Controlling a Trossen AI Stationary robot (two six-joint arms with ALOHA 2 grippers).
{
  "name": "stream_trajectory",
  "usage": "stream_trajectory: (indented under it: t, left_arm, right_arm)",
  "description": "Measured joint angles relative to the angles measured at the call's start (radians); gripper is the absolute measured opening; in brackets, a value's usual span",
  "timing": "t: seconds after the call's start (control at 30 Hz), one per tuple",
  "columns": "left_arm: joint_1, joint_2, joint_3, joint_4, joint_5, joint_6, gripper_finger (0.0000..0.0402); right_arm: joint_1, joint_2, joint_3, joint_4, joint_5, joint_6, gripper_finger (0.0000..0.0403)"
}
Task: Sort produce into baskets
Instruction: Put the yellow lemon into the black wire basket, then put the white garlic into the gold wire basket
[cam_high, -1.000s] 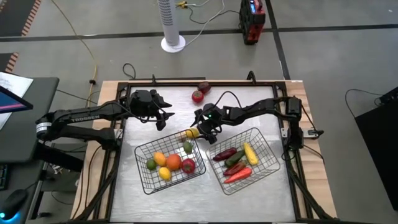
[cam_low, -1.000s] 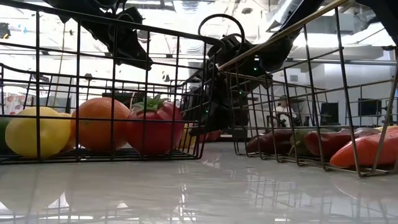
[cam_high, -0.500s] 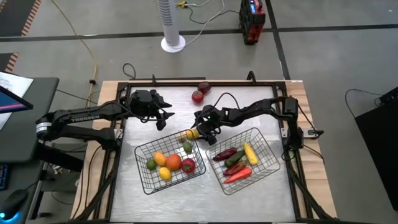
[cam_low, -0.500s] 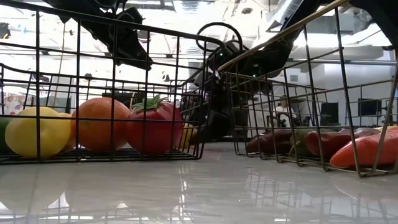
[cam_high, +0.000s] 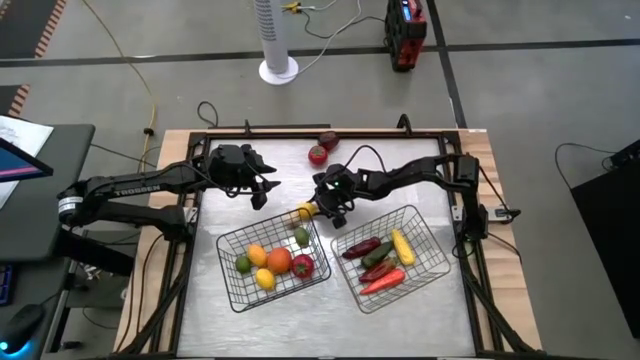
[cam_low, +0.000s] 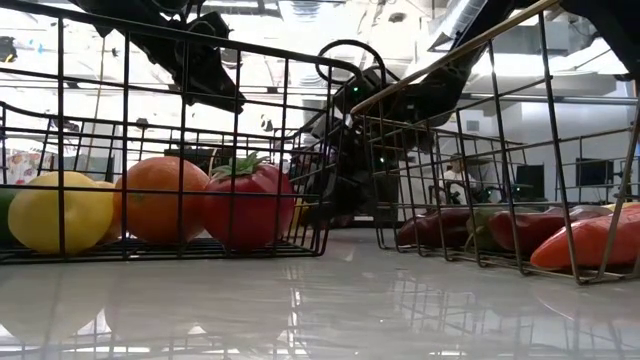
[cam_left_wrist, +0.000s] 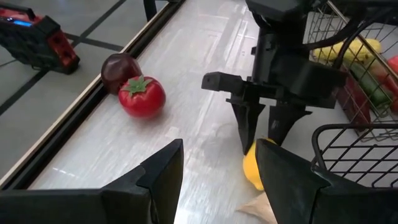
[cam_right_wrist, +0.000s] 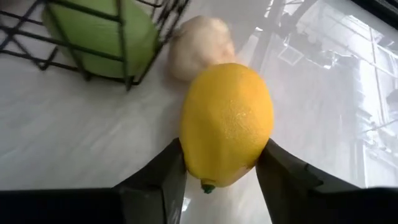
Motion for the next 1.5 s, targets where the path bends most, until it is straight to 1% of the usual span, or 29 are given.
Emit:
stream_trajectory:
  t: [0.13, 0.23, 0.37, 0.53, 0.6, 0.63, 0.77, 0.83, 1.0, 1.07, 1.13, 1.27, 1.33, 1.43, 1.5]
  left_arm:
    - [0.0, 0.0, 0.0, -0.016, -0.001, 0.0, 0.019]
    - [0.0, 0.0, 0.0, -0.037, -0.011, 0.0, 0.019]
    - [0.0, 0.0, 0.0, -0.047, -0.008, -0.001, 0.019]
    - [0.0, -0.016, 0.001, -0.036, 0.006, -0.002, 0.019]
    - [0.0, -0.023, 0.001, -0.015, 0.004, -0.002, 0.019]
    - [0.0, -0.029, 0.001, -0.011, 0.004, -0.002, 0.019]
    - [0.0, -0.036, 0.002, 0.039, 0.005, -0.002, 0.019]
    - [0.0, -0.036, 0.002, 0.071, 0.005, -0.002, 0.019]
    - [0.0, -0.036, 0.002, 0.068, 0.007, -0.008, 0.019]
    - [0.0, -0.036, 0.002, 0.055, 0.022, -0.028, 0.019]
    - [0.0, -0.036, 0.002, 0.02, 0.054, -0.034, 0.019]
    - [0.0, -0.035, 0.002, -0.037, 0.109, -0.042, 0.019]
    - [0.0, -0.033, 0.002, -0.071, 0.131, -0.032, 0.019]
    - [0.001, -0.027, 0.002, -0.135, 0.148, 0.002, 0.019]
    - [0.004, -0.011, 0.002, -0.179, 0.161, 0.022, 0.019]
  right_arm:
    - [-0.01, 0.0, 0.023, -0.012, 0.002, 0.0, 0.0196]
    - [-0.019, -0.032, 0.04, -0.066, 0.051, -0.025, 0.0203]
    - [-0.028, -0.135, 0.059, -0.13, 0.166, -0.087, 0.0204]
    - [-0.019, -0.301, 0.078, -0.237, 0.207, -0.103, 0.0205]
    - [-0.002, -0.368, 0.08, -0.265, 0.203, -0.064, 0.0208]
    - [0.008, -0.392, 0.081, -0.271, 0.185, -0.035, 0.021]
    - [0.068, -0.444, 0.081, -0.277, 0.067, 0.077, 0.0216]
    - [0.115, -0.446, 0.081, -0.276, 0.03, 0.095, 0.0217]
    - [0.249, -0.379, 0.081, -0.205, 0.028, 0.158, 0.0218]
    - [0.289, -0.334, 0.095, -0.168, 0.061, 0.212, 0.022]
    - [0.312, -0.288, 0.135, -0.185, 0.09, 0.251, 0.0227]
    - [0.312, -0.21, 0.232, -0.3, 0.104, 0.28, 0.0256]
    - [0.305, -0.18, 0.28, -0.393, 0.107, 0.281, 0.0271]
    - [0.293, -0.175, 0.355, -0.527, 0.107, 0.274, 0.0286]
    - [0.285, -0.196, 0.385, -0.581, 0.107, 0.276, 0.0291]
